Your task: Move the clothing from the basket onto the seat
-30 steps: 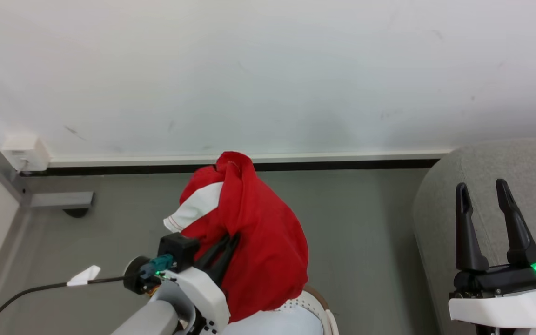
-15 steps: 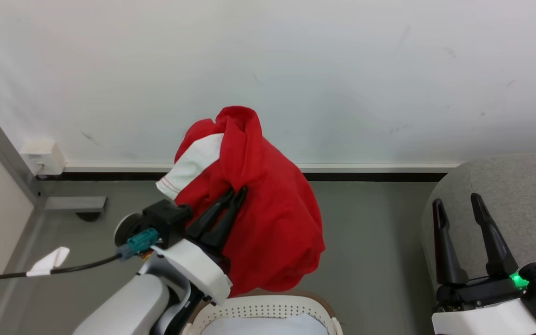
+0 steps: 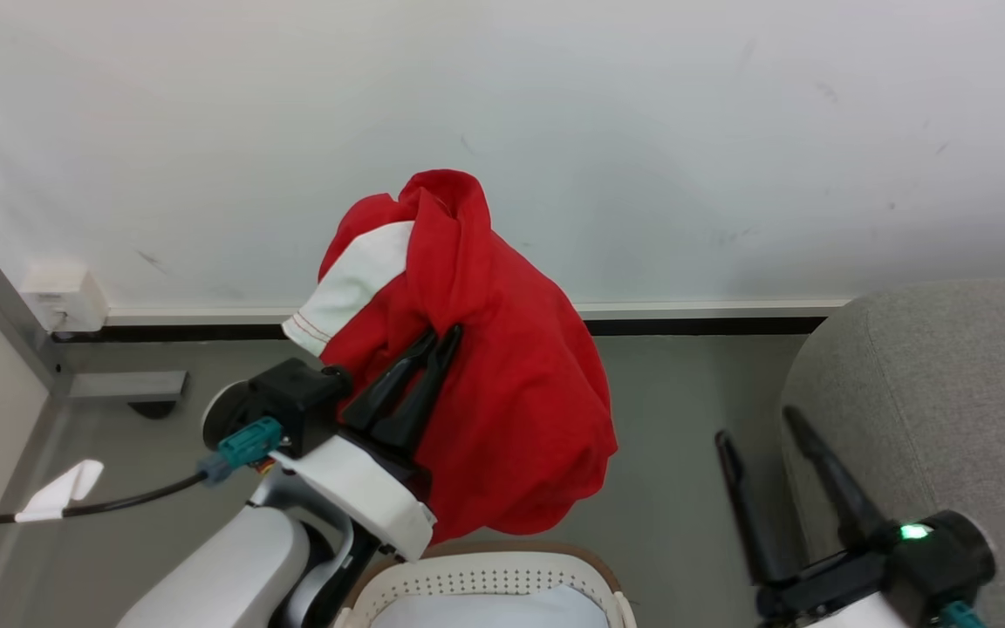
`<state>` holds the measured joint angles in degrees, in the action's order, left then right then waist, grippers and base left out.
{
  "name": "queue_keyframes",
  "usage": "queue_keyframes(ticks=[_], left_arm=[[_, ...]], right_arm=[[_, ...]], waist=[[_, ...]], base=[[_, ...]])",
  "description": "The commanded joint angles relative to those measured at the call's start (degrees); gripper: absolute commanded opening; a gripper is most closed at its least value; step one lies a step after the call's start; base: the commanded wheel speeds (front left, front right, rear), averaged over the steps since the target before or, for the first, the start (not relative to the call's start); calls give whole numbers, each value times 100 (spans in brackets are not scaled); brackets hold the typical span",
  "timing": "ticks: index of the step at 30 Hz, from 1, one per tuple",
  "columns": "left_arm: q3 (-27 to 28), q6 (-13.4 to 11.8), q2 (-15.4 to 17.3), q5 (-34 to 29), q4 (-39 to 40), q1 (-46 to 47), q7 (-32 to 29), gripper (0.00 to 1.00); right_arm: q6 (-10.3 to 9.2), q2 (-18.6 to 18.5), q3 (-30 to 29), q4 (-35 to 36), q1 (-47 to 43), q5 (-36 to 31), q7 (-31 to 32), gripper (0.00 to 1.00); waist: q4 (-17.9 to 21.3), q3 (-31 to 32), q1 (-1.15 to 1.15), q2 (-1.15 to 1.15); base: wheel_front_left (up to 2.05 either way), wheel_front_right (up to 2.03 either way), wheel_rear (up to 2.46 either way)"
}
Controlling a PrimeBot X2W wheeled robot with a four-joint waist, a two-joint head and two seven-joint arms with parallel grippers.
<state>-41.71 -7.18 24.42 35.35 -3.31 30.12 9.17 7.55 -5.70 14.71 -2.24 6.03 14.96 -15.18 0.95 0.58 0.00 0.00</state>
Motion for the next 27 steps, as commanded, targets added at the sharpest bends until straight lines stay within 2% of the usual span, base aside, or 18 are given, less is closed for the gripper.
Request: queue_keyframes(ticks=[1, 7, 16, 27], left_arm=[[35, -44, 38, 23, 98, -39, 3, 0], [-1, -74, -12, 47, 217, 0, -36, 0], [-405, 102, -314, 11, 231, -41, -141, 0], [-1045, 347, -705, -55, 155, -210, -288, 0]], right_arm=[[-12, -119, 270, -105, 69, -89, 6, 100], [-12, -377, 1255, -450, 427, -254, 35, 100], [-12, -444, 2003, -1239, 1063, -112, 121, 100], [-12, -291, 2199, -1946, 1552, -19, 14, 100]], waist=[[3, -8, 0, 0], [-75, 6, 0, 0], [-480, 159, 0, 0], [-1020, 308, 0, 0]], base=[[0, 0, 0], [0, 0, 0], [0, 0, 0], [0, 0, 0]])
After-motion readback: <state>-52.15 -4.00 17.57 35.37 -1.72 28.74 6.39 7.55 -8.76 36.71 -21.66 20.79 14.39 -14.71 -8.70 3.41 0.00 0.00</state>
